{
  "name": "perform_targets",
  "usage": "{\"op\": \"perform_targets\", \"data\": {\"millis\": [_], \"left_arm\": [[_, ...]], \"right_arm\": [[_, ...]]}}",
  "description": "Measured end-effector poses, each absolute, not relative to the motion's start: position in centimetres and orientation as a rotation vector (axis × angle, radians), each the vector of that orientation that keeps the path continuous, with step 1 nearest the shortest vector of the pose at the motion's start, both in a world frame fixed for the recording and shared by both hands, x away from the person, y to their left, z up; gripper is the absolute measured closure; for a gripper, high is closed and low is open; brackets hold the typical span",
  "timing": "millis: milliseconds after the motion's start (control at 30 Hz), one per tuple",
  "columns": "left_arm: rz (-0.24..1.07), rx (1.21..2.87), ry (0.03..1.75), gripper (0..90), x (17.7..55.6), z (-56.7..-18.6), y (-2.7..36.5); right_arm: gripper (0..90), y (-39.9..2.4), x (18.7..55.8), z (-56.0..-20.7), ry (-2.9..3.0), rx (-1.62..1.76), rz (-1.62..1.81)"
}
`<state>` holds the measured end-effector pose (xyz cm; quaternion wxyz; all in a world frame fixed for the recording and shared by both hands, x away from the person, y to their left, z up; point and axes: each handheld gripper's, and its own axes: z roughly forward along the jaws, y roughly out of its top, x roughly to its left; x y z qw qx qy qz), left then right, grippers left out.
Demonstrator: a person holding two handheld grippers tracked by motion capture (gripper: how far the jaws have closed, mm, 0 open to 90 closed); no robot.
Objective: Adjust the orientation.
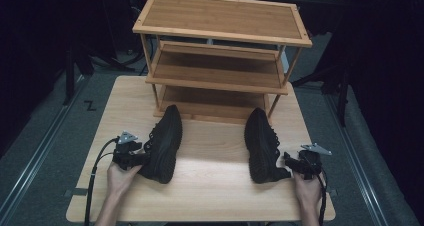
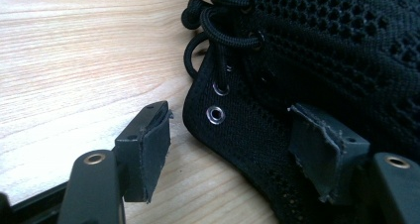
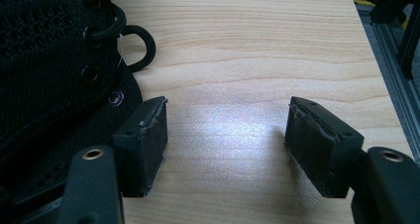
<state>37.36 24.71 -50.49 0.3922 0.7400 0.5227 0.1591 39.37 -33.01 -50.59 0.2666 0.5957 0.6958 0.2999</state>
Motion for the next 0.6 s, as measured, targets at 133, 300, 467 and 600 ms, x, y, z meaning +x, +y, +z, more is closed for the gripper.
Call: {"op": "perform_targets", "data": {"millis": [133,300,467,600], "left_arm": [[0.395,1.885,1.311,32.5,37.3,-50.5,24.3],[0.378,1.892,1.291,32.3,37.2,-50.4,23.9],[0.363,1.896,1.274,31.2,37.2,-50.5,23.6],[0.359,1.898,1.262,31.0,37.1,-50.4,23.3]], "right_arm": [[33.1,-33.0,39.4,-50.6,1.879,1.608,0.81],[33.1,-33.0,39.4,-50.6,1.878,1.607,0.811],[33.0,-33.0,39.4,-50.6,1.879,1.607,0.812],[33.0,-33.0,39.4,-50.6,1.879,1.606,0.812]]}}
